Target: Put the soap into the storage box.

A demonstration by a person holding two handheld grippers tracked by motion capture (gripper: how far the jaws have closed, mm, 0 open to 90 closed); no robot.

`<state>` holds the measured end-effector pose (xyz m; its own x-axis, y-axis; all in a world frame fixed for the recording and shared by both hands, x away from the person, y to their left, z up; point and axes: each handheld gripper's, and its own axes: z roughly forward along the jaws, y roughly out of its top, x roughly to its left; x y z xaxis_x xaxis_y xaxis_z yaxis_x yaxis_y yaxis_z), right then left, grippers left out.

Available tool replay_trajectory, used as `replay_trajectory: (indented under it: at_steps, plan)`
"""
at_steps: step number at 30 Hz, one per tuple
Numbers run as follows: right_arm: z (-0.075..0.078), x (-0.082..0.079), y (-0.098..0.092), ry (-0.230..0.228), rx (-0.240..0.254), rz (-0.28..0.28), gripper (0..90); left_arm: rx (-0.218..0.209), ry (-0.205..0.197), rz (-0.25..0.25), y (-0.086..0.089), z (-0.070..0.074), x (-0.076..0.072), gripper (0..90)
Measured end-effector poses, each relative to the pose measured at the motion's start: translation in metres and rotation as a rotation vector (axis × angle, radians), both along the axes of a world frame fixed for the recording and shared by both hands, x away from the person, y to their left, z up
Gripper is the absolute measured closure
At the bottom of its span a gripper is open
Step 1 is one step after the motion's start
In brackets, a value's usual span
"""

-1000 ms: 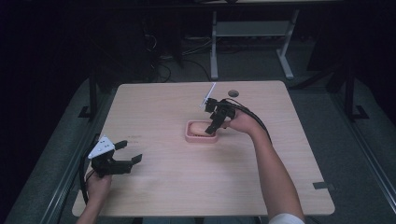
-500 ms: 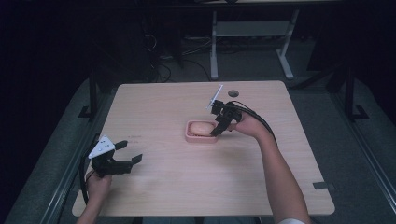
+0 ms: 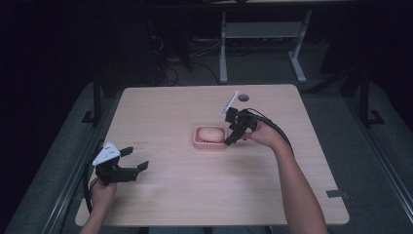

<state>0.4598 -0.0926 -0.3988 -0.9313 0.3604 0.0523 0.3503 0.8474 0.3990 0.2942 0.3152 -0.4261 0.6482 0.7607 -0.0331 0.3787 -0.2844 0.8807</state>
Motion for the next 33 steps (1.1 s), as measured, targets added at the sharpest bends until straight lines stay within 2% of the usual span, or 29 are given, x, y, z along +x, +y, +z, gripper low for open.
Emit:
replay_trajectory:
  at_steps: [4,8,11,21,33]
  plan:
    - [-0.002,-0.002,-0.006,0.001,0.002,-0.01,24.7,-0.001,0.0,0.001,0.0,0.0,0.0,14.3]
    - [-0.004,-0.005,-0.009,0.012,-0.016,-0.024,23.5,0.001,0.0,0.0,0.0,0.0,0.0,14.3]
    - [-0.004,-0.007,-0.013,0.002,0.002,-0.028,23.5,0.007,0.002,-0.002,0.0,0.0,0.0,14.3]
    - [-0.005,-0.016,-0.023,0.005,-0.006,-0.042,23.5,0.006,0.002,-0.001,0.0,0.0,0.0,14.3]
    - [-0.009,-0.028,-0.038,-0.006,0.014,-0.056,23.5,0.004,0.005,0.001,-0.001,-0.001,0.0,14.3]
